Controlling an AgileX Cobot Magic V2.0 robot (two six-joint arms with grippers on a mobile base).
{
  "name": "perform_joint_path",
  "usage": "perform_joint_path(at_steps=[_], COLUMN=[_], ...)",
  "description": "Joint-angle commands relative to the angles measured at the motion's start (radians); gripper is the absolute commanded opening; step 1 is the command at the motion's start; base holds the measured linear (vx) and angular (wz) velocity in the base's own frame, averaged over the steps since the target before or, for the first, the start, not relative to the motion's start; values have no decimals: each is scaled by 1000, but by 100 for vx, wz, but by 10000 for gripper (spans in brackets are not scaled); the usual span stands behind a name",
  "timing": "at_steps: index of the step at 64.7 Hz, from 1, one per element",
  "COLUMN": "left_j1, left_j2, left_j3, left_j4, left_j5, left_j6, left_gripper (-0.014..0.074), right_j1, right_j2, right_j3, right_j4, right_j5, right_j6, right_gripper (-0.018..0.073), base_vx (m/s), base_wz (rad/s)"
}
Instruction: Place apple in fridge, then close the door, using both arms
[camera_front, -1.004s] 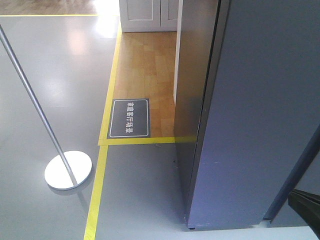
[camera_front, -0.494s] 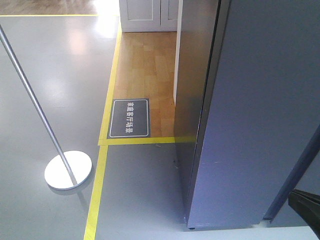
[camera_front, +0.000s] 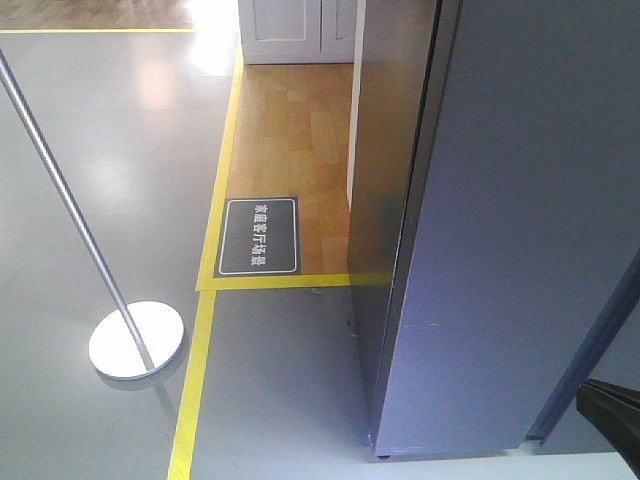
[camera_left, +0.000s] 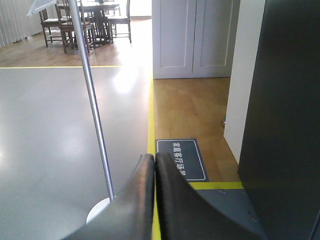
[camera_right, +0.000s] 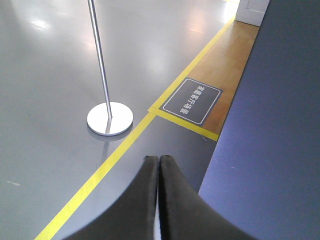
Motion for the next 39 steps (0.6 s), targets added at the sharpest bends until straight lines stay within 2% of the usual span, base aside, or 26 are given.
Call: perform_joint_path(at_steps=[1, 39], left_j1=[-2, -2], left_j2=[-15, -15], left_j3=[-16, -16], left_j4=[-1, -1], left_j5=[-74, -74], left_j6=[-7, -7], left_gripper=[-6, -6], right_j1=[-1, -1], right_j2=[8, 8], right_j3=[-28, -28], right_j4=[32, 32], right_j5=[-43, -42], right_j6=[-10, -10], right_gripper=[-6, -6], base_vx=[0, 0], base_wz=[0, 0])
